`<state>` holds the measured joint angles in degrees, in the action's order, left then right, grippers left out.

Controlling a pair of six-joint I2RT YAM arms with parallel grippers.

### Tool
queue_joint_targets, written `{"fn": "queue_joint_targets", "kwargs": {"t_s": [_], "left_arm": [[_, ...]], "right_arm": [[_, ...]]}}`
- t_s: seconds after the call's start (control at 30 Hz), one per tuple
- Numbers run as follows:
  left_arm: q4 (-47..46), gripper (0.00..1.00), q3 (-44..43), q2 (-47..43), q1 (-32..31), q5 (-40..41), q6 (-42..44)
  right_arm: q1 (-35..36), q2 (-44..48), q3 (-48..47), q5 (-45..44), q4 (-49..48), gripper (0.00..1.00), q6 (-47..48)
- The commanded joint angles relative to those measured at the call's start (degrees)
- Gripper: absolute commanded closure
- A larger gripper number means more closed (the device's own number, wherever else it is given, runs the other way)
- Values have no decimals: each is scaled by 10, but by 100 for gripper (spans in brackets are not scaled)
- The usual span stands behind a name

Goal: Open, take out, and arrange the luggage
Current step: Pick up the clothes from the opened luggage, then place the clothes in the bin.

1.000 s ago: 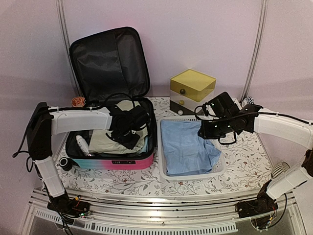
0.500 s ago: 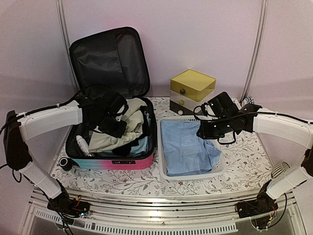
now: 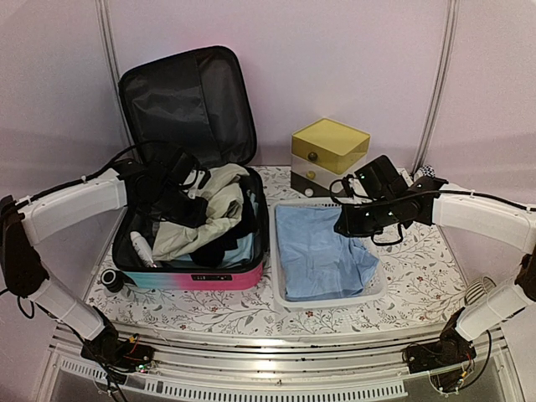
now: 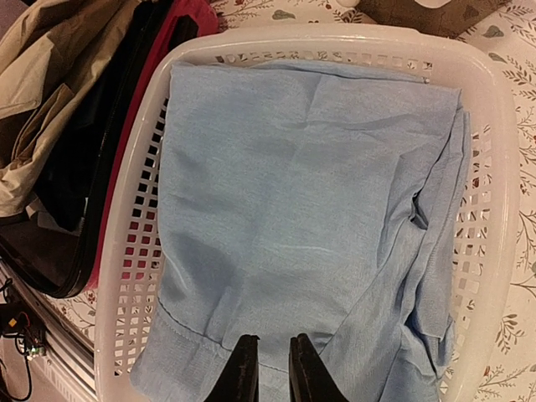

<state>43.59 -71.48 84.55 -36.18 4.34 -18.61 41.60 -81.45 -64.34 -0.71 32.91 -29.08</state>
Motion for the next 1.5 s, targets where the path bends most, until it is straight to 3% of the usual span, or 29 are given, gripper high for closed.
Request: {"fn": "queue_joint_targets", "kwargs": {"t_s": [0.0,0.47,0.57,0.6,0.7,0.73,1.0,1.47], "left_arm": [[-40,100,-6,-18,5,-46,10],[-13,100,-22,-30,4,-167,38],[-22,100,-19,-40,1,-200,28],[-28,100,-17,-42,0,-209,24],[-52,100,-8,-51,-10,-233,12],[-60,100,-4,-52,-14,-239,9],[-117,100,14,-44,-57,-272,-19],[-165,100,9,-8,-121,-282,-43]], "right_arm": [[1,-8,-16,18,-16,84,4],[11,-3,18,110,-114,82,-50],[29,-9,15,116,-148,72,-80],[34,-9,14,117,-160,63,-95],[43,-6,21,115,-203,13,-144],[44,-5,27,119,-225,1,-178],[77,-21,63,131,-413,1,-364],[95,-116,46,160,-553,1,-466]]}}
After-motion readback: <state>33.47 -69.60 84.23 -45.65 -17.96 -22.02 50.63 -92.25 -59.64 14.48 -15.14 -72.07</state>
